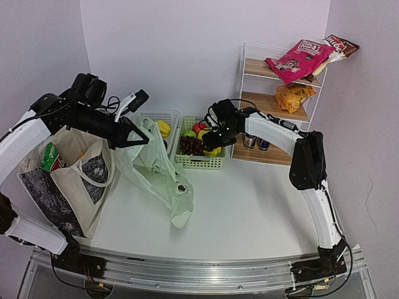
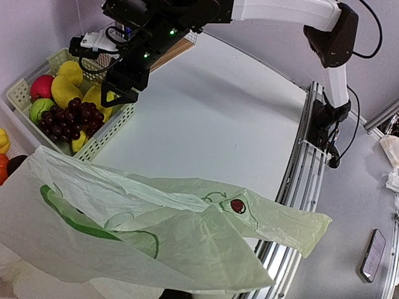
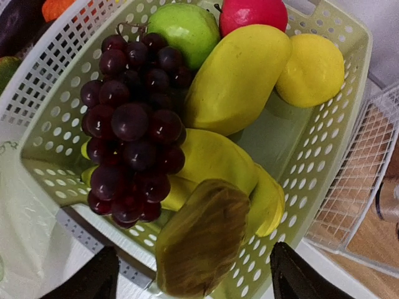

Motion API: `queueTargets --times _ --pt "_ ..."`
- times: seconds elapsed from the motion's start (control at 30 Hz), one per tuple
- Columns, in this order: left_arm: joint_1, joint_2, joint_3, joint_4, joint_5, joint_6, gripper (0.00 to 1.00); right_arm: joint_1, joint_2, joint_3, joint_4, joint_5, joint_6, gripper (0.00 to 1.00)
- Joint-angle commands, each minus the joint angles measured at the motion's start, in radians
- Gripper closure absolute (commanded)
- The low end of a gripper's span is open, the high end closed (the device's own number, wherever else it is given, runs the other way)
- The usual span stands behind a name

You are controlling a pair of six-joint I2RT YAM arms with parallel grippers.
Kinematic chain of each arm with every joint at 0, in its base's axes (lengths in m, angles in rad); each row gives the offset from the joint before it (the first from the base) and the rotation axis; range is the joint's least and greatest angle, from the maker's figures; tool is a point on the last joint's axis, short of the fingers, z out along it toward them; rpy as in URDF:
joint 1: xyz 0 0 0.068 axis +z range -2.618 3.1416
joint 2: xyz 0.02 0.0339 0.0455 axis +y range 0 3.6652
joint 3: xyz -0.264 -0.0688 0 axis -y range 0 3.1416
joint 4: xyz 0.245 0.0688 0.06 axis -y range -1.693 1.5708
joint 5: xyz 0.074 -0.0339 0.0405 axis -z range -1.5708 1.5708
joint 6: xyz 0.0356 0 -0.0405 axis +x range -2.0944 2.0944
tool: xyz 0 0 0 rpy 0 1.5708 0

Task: Place the mixed food into the grocery bags and tie them

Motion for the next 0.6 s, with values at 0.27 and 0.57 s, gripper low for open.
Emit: queueTargets --times 0.27,0.57 --pt "0.003 -0.012 0.028 0.012 0.008 0.014 1.0 0.002 0.098 0.063 0.179 0.158 -0.158 0.73" --pt "0.002 -0.022 0.02 0.025 0.007 0.021 1.0 0.006 0.007 0.059 0.231 0.307 -0.24 1.0"
